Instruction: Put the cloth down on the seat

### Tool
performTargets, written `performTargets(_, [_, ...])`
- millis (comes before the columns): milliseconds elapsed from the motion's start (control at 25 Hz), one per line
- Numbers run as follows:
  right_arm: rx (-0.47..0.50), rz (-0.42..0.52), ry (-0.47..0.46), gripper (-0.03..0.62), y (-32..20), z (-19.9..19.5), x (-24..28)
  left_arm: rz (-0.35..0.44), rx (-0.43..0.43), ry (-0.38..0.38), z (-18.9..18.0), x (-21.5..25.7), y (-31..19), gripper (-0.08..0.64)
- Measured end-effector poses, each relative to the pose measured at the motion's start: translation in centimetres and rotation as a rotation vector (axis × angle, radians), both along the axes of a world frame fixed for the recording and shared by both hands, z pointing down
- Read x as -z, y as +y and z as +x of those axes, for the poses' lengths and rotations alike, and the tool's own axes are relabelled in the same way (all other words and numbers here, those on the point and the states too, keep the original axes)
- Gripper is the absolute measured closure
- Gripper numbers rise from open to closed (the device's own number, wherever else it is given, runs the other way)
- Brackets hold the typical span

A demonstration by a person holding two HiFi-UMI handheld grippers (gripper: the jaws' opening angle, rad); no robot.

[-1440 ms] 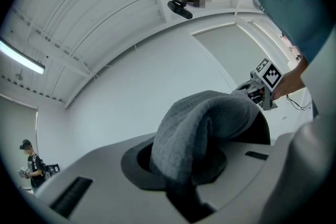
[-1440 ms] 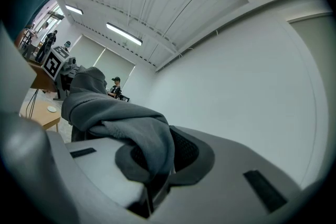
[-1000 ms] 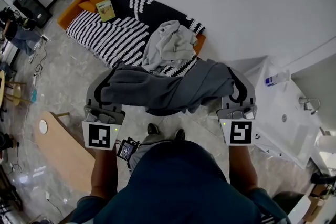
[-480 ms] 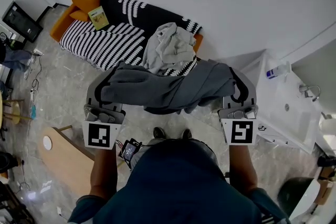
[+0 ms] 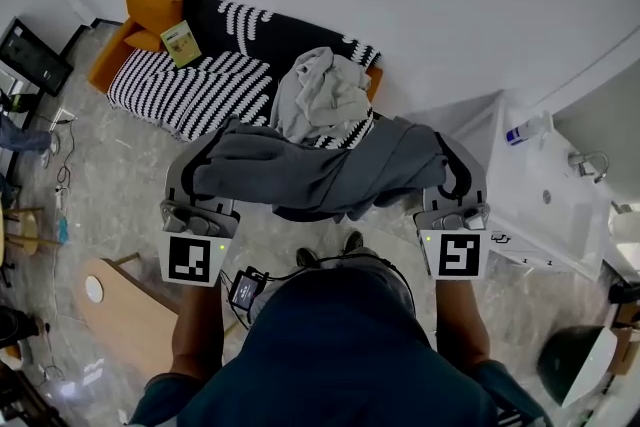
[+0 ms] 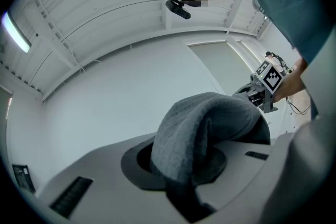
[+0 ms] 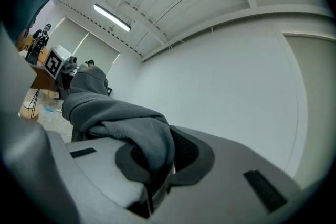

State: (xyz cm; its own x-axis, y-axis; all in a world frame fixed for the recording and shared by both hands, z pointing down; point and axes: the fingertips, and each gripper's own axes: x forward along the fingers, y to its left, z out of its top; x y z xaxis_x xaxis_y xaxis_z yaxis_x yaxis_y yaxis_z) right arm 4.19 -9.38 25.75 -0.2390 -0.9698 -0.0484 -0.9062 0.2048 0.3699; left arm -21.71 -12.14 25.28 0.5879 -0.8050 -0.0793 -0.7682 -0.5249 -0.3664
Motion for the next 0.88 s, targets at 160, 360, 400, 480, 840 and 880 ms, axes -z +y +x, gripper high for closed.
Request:
performTargets(160, [-0.003,-0.017,-0.001,0.561,-1.1,0.8,-0.2,-0.019,0.007,-0.005,0.6,-0.6,-0.7,0.502])
performTargets(360, [0.027,-0.022,-0.002,0.561,-2.8,1.4,-0.4,-0.032,0.023,-0.010,1.5,-0.9,-1.9,0.502])
performTargets(400, [0.032,-0.026,-0.003,0.561,-3.1,1.6,-0.4,-0.032,0.029,-0.007,1.7,-0.9,-2.2,0.502])
performTargets(480, [0.043,-0.026,-0.002,0.561,-3.9,2.4,-0.3,-0.030,0.036,-0.004,2.5,-0.9,-2.9,0.502])
performTargets(840, [0.096,-0.009,-0.017,0.561,-7.3,6.3,-0.4,-0.020,0.082,-0.022,6.6,-0.6,-4.8,0.502])
performTargets(880, [0.104,-0.007,-0.018,0.561,-7.5,6.5,-0.4,-0.018,0.089,-0.022,6.9,-0.7,-5.0,0.502])
